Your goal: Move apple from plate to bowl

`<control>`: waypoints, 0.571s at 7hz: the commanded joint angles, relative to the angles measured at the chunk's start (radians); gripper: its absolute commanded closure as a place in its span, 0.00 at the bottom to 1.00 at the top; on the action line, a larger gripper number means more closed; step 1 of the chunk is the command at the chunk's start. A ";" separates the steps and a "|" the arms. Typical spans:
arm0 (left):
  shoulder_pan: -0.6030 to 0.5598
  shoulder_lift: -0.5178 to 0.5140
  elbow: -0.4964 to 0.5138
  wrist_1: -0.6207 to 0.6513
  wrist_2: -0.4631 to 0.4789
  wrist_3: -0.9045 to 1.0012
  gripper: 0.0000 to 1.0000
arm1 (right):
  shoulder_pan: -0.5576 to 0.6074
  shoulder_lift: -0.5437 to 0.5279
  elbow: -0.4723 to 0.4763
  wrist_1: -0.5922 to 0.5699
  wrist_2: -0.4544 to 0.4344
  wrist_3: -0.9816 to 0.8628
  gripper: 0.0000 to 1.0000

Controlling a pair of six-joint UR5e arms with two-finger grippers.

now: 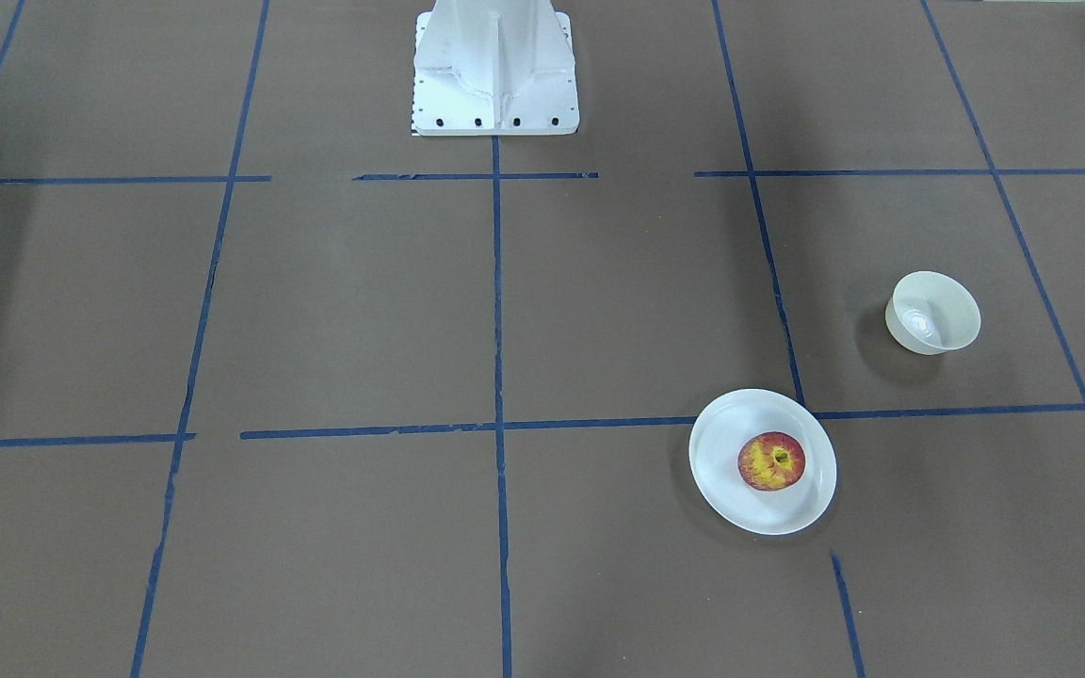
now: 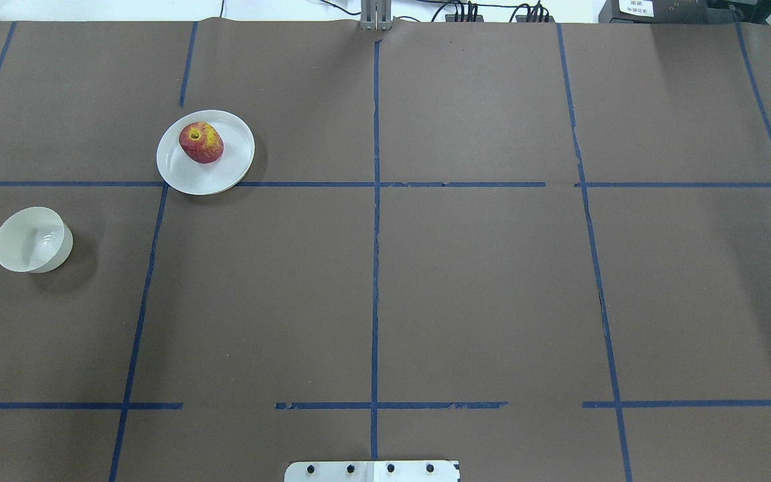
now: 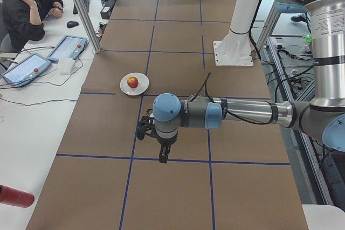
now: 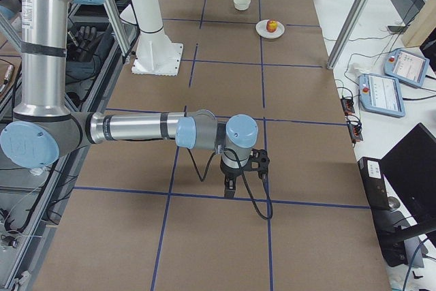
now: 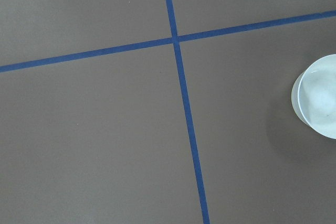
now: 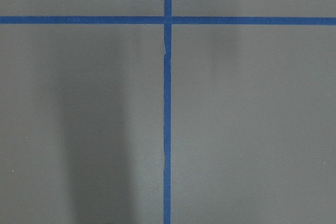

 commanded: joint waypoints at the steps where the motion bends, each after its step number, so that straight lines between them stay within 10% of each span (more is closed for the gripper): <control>1: 0.000 0.001 0.001 -0.002 0.002 0.004 0.00 | -0.001 0.000 0.000 0.000 0.000 0.000 0.00; 4: 0.011 -0.058 -0.005 -0.003 -0.004 -0.008 0.00 | -0.001 0.000 0.000 0.000 0.000 0.000 0.00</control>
